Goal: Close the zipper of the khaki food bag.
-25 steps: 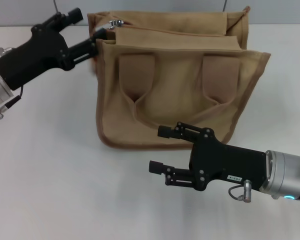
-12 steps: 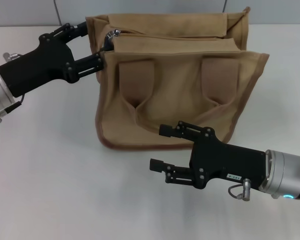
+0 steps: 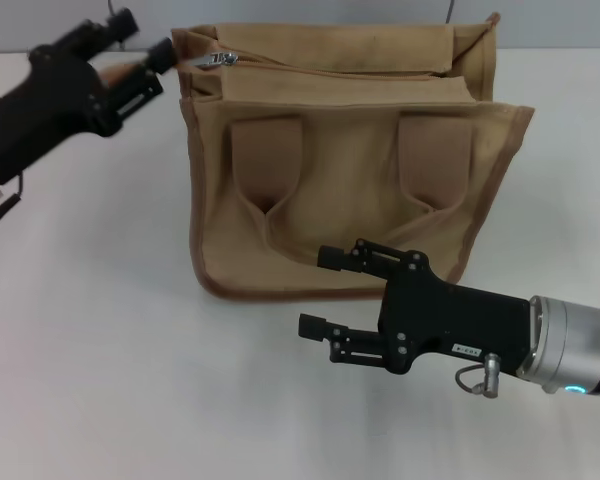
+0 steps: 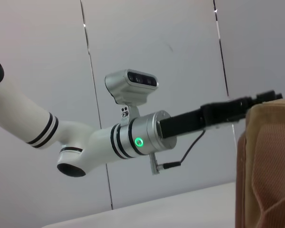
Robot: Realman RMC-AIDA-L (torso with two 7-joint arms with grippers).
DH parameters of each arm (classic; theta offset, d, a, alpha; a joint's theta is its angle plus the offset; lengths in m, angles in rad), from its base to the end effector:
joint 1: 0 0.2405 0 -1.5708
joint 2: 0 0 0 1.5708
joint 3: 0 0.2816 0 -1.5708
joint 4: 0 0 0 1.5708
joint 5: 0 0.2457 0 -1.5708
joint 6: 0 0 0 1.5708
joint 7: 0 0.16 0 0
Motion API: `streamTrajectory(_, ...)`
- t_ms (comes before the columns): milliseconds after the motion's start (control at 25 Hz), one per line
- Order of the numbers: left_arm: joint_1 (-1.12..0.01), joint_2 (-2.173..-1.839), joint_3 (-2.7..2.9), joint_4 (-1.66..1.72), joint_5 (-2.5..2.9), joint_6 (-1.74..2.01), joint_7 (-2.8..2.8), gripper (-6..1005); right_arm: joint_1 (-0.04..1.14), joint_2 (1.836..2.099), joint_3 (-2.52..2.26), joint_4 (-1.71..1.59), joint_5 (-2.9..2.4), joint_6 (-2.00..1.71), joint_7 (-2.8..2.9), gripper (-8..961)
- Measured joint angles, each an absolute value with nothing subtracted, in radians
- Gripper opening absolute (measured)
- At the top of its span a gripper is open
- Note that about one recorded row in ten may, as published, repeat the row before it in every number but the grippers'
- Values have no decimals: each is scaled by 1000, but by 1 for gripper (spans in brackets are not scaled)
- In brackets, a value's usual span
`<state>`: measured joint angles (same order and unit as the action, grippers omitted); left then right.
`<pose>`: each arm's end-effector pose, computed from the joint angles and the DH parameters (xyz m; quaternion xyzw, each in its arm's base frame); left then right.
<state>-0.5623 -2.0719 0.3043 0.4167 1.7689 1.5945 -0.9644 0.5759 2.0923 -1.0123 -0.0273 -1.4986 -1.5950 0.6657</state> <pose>-0.2994 0.3900 0.0095 -0.8383 -0.1385 -0.4211 0.3173 0.2734 0.2967 -0.1290 -0.9125 0.1045 0.3825 0.1000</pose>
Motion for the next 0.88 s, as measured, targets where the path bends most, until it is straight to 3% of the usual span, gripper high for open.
streamTrajectory(360,-535,-2068,446,496,1769,1579,-974,610,578,2092,-1003,-29,-1499,-1581,666,721)
streamTrajectory(880,-470,-2073,595,684,1808,1588,-1093,621,600,2092,-1003,-19,-1500,-1548,666,717)
